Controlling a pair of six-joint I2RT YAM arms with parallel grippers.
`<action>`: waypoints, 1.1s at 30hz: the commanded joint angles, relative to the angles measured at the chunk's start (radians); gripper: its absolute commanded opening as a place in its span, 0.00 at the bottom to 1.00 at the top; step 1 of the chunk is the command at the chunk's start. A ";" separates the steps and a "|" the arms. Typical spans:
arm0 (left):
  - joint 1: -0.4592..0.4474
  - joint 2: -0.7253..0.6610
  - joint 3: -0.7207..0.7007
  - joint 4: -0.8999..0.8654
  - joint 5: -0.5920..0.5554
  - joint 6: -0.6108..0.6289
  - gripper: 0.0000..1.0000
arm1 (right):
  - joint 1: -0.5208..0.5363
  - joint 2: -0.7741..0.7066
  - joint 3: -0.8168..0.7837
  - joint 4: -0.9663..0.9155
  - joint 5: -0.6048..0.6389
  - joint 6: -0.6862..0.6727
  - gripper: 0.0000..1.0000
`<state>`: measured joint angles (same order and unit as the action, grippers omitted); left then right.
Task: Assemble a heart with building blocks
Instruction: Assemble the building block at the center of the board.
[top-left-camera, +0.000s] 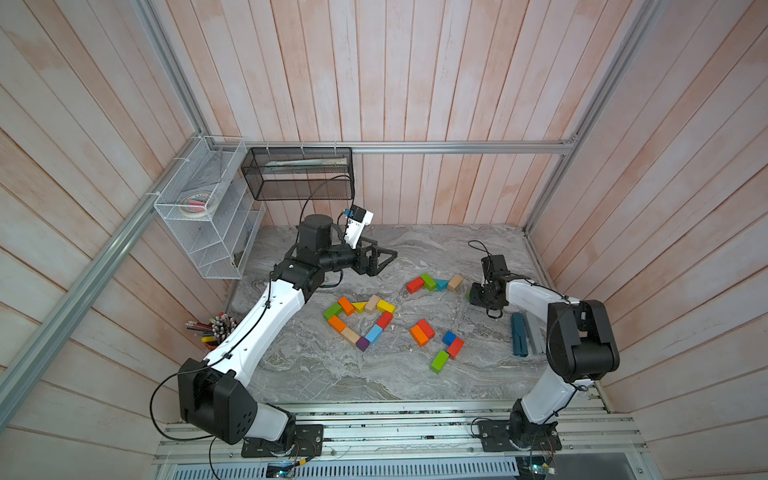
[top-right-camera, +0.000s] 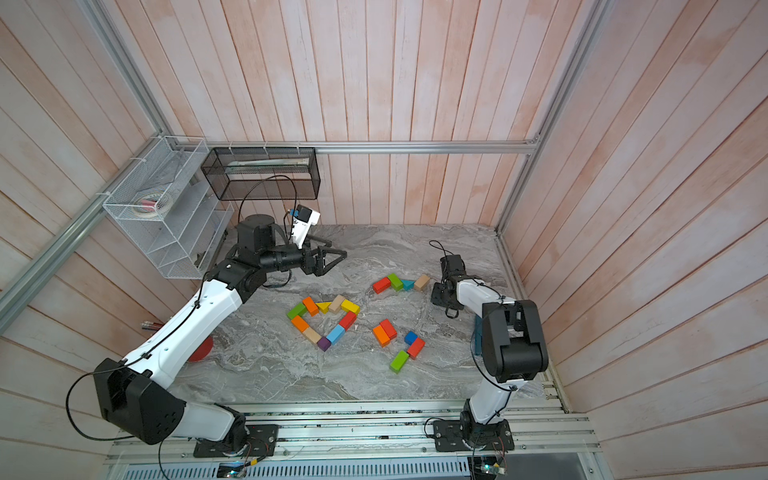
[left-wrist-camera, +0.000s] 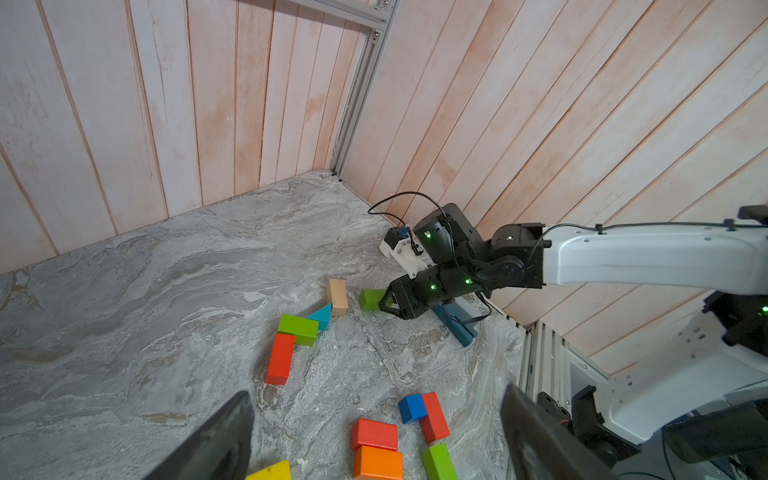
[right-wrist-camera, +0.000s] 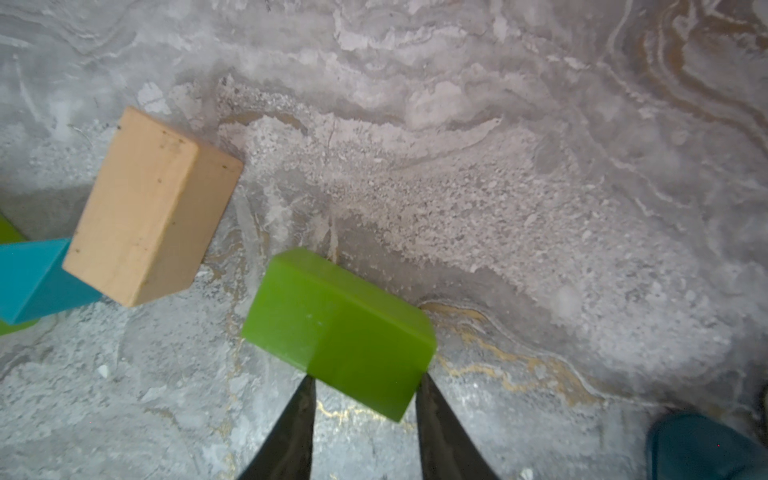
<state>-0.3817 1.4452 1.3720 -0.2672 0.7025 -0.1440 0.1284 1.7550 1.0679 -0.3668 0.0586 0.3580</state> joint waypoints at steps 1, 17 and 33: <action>0.004 -0.007 -0.015 0.022 0.014 -0.005 0.93 | -0.004 0.028 0.044 0.001 -0.019 -0.023 0.40; 0.002 -0.001 -0.015 0.020 0.014 -0.003 0.93 | -0.004 0.088 0.102 0.012 -0.052 0.006 0.40; 0.003 -0.003 -0.015 0.020 0.017 -0.001 0.93 | -0.004 0.120 0.131 0.019 -0.080 0.048 0.38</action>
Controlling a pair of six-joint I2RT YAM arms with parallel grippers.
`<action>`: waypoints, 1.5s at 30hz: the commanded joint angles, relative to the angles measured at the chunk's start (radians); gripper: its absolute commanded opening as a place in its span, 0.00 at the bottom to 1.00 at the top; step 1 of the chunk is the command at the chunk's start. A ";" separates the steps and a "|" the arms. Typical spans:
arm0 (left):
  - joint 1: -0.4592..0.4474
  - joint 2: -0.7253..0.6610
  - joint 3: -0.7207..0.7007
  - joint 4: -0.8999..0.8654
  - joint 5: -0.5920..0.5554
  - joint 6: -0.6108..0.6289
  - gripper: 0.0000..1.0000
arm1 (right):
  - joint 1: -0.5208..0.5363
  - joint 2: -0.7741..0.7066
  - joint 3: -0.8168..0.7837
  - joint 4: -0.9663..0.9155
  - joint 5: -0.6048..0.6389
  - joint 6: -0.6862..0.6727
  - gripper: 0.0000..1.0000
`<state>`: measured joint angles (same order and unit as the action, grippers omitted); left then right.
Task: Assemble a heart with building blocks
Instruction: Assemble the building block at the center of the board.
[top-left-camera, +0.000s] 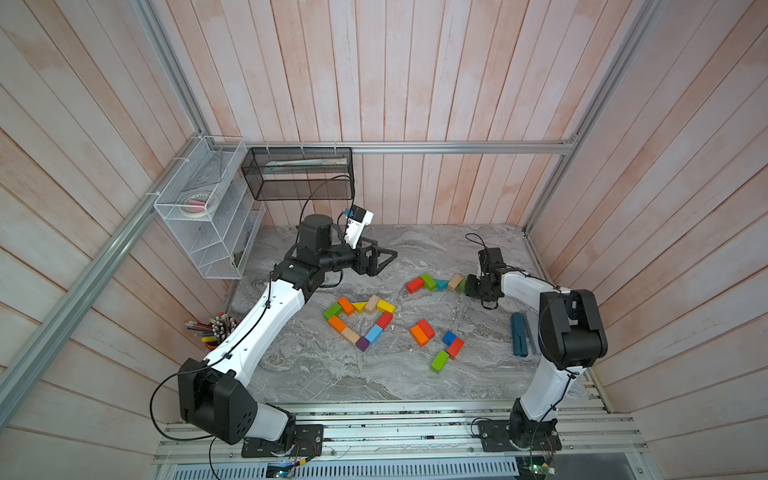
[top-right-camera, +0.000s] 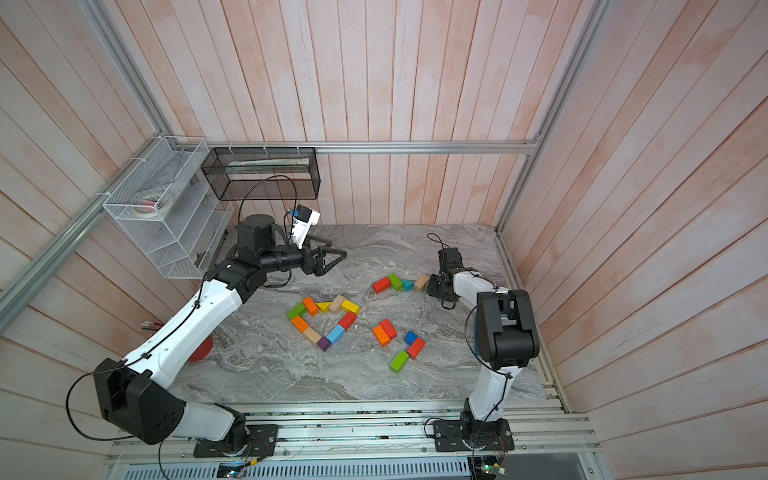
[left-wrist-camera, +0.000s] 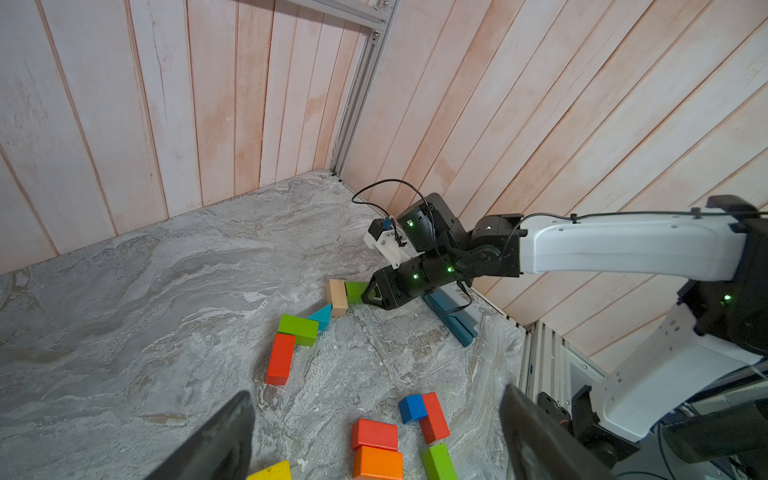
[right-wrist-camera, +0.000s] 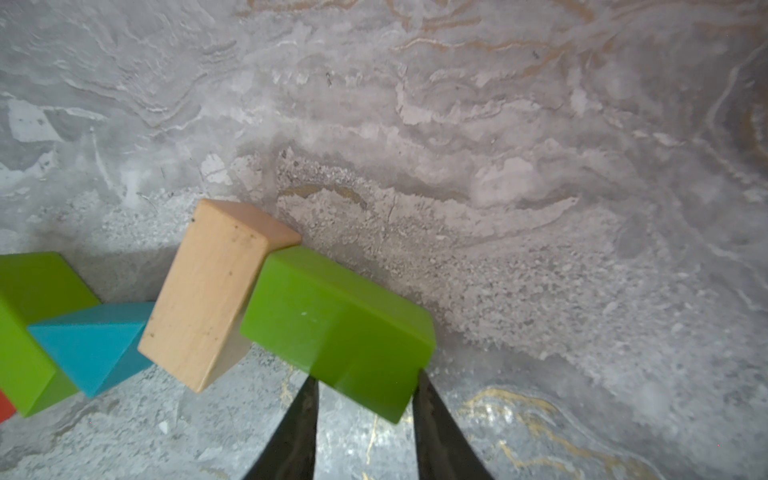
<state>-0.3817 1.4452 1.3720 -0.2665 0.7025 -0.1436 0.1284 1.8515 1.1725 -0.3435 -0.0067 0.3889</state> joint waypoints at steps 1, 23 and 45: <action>0.002 -0.002 -0.015 0.021 0.017 -0.001 0.93 | -0.003 0.026 0.027 -0.005 -0.015 0.019 0.38; 0.002 -0.007 -0.015 0.020 0.021 -0.003 0.93 | 0.074 -0.190 -0.138 -0.002 0.007 0.030 0.51; 0.008 -0.019 -0.015 0.019 0.020 0.004 0.93 | 0.550 -0.209 -0.197 -0.097 0.137 -0.149 0.57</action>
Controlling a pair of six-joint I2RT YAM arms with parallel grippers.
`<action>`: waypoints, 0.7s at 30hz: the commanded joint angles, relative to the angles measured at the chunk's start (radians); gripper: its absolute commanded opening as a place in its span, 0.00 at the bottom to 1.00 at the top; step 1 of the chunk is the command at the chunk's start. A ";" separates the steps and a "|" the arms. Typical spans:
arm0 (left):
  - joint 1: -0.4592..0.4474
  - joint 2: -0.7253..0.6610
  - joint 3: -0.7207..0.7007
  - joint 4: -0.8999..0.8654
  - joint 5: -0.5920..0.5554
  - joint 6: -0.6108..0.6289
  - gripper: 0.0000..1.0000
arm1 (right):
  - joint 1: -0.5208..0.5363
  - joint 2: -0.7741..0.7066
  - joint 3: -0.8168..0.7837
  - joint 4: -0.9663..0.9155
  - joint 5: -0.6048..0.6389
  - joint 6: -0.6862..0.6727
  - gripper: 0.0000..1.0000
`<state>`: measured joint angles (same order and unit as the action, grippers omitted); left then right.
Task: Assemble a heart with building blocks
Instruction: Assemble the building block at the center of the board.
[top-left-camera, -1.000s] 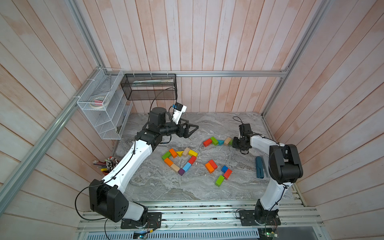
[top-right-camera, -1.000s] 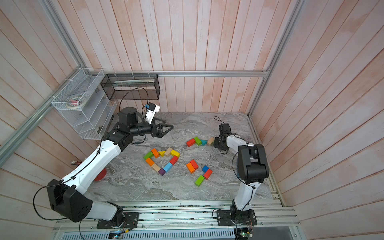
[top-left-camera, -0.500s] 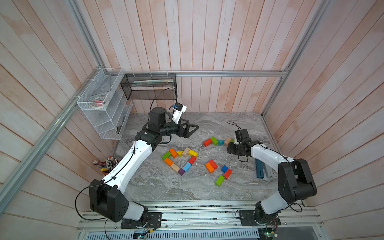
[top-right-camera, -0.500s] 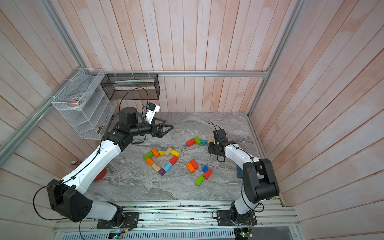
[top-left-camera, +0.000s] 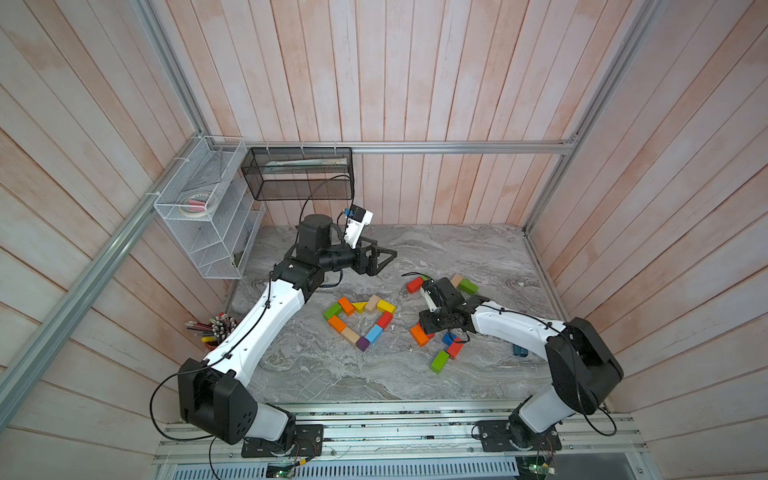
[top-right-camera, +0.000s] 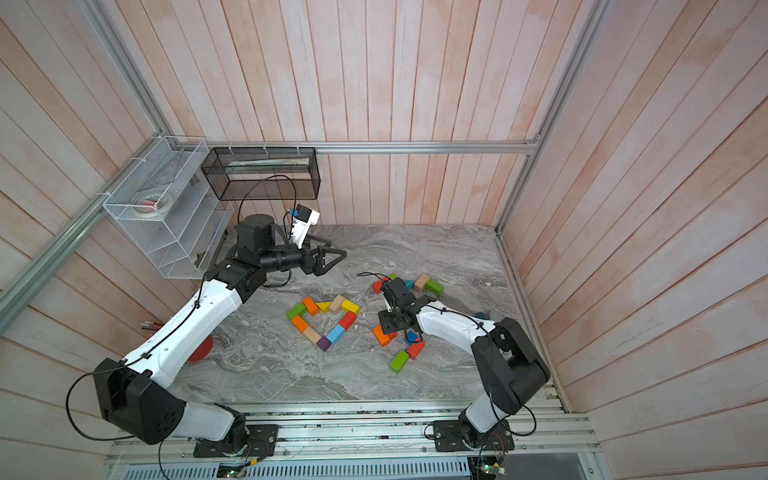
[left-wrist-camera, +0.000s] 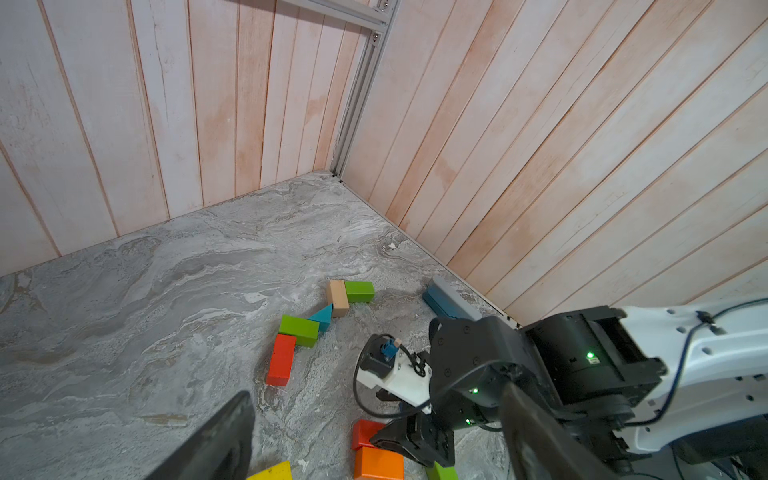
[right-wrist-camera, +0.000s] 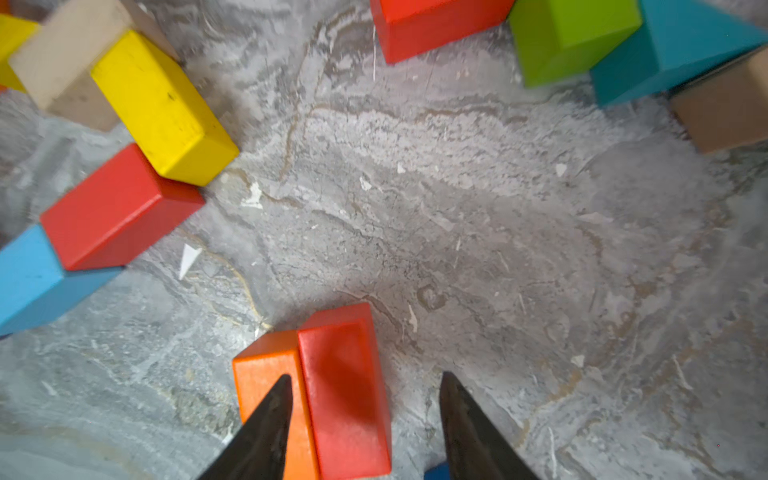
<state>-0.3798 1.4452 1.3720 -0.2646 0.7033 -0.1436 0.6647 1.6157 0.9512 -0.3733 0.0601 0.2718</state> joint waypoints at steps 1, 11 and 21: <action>0.006 -0.019 -0.015 0.016 0.019 0.004 0.93 | 0.014 0.031 0.023 -0.073 0.081 -0.036 0.57; 0.008 -0.020 -0.015 0.019 0.024 0.002 0.93 | 0.017 0.028 0.006 -0.086 0.080 -0.077 0.57; 0.006 -0.022 -0.016 0.018 0.024 0.004 0.93 | 0.010 0.064 0.035 -0.049 0.020 -0.117 0.32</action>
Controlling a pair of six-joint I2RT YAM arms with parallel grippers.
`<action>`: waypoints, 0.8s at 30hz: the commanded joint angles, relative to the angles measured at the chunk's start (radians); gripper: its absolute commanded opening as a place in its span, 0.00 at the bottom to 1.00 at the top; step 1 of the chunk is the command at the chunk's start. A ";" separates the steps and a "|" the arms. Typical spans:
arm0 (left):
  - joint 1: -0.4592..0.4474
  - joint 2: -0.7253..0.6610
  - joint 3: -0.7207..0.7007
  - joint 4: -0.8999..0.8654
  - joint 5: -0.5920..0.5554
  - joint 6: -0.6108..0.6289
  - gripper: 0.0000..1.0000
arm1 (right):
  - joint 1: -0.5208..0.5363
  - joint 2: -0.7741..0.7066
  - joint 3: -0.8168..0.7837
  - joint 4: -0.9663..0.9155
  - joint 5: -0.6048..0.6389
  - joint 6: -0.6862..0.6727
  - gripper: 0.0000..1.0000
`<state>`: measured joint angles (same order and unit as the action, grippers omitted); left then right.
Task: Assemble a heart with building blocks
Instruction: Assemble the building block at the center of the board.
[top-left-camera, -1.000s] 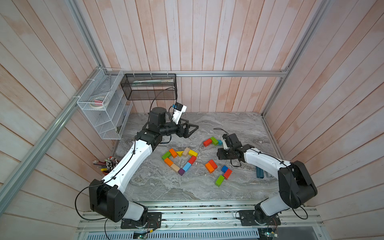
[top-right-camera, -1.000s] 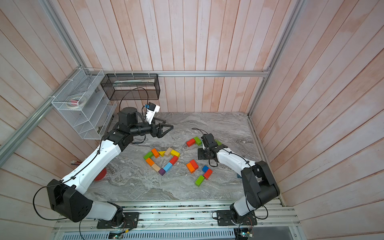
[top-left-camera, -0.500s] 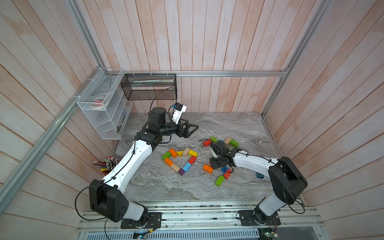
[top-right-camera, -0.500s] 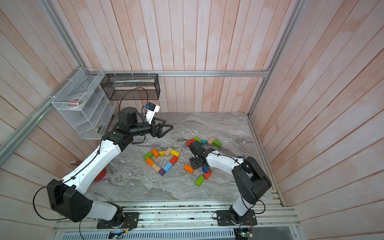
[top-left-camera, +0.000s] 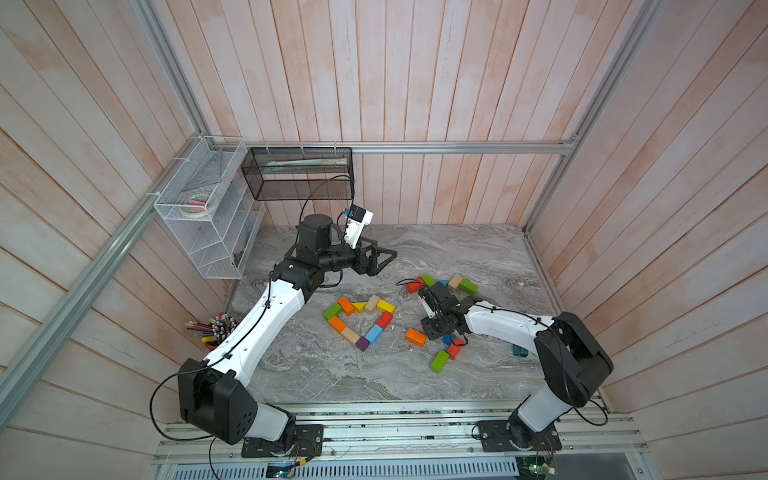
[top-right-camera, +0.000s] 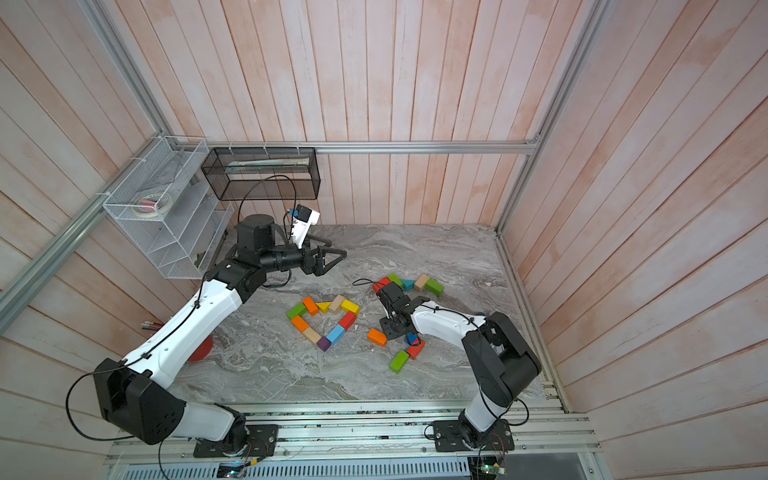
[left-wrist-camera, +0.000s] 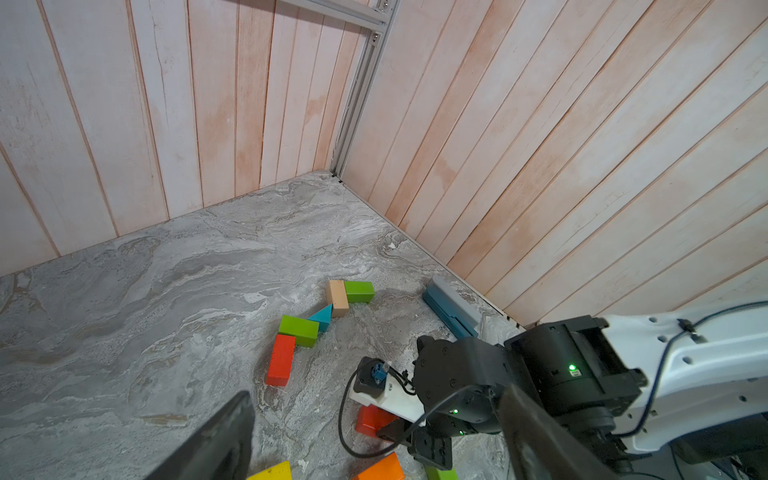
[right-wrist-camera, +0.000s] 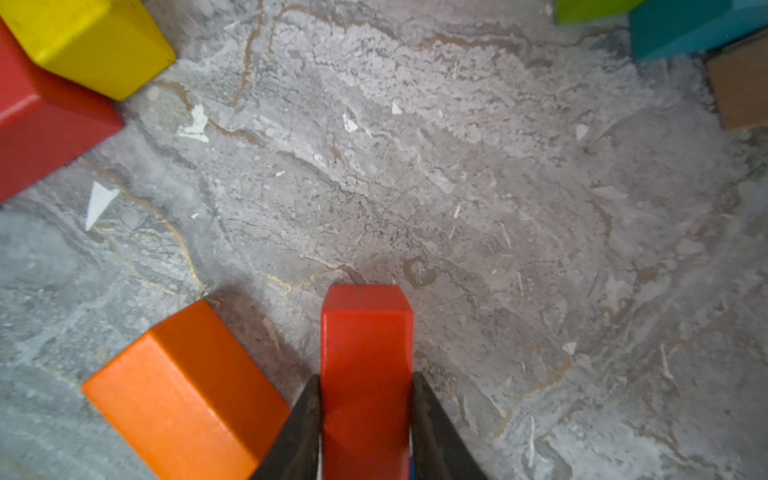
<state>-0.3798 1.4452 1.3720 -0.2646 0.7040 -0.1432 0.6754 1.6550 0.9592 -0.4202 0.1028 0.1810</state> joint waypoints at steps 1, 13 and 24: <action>0.007 -0.022 -0.015 0.017 0.023 0.004 0.93 | -0.006 0.029 0.033 -0.001 -0.030 -0.035 0.32; 0.011 -0.027 -0.016 0.015 0.026 0.010 0.93 | -0.092 0.104 0.145 0.011 -0.084 -0.202 0.29; 0.012 -0.029 -0.017 0.013 0.026 0.014 0.93 | -0.129 0.278 0.323 -0.036 -0.076 -0.292 0.28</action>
<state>-0.3740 1.4414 1.3720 -0.2646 0.7109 -0.1429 0.5564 1.8904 1.2446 -0.4210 0.0277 -0.0723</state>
